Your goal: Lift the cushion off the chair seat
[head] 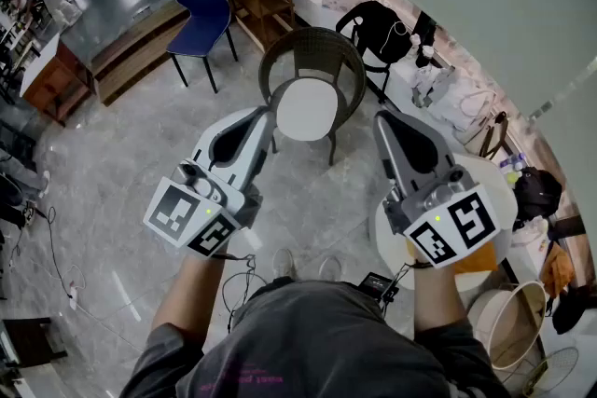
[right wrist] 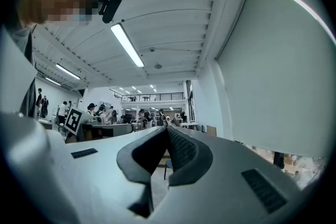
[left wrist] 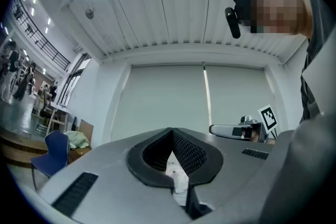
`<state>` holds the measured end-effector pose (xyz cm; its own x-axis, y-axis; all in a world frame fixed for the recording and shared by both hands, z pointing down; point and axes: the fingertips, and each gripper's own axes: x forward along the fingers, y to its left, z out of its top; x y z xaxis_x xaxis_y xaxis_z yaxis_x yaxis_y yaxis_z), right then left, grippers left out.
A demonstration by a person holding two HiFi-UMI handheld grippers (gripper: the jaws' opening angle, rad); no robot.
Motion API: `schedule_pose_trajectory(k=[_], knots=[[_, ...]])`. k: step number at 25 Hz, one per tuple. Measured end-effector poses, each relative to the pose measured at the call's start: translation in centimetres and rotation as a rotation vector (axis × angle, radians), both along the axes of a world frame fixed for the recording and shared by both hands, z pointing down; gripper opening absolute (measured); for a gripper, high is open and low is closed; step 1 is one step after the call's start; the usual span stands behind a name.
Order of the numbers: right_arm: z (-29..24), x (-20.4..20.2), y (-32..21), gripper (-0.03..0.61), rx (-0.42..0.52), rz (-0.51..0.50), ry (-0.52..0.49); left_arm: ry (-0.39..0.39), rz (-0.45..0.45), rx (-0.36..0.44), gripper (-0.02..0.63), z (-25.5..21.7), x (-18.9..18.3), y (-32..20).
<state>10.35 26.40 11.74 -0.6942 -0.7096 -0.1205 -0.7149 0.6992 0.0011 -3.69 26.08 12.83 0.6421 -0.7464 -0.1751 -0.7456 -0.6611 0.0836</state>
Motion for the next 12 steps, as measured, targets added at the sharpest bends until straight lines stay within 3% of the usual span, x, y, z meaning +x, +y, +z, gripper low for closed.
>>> schedule_pose_trajectory(k=[12], knots=[[0.93, 0.58, -0.83, 0.012, -0.030, 0.021, -0.016, -0.008, 0.001, -0.015, 0.009, 0.78, 0.73, -0.12]])
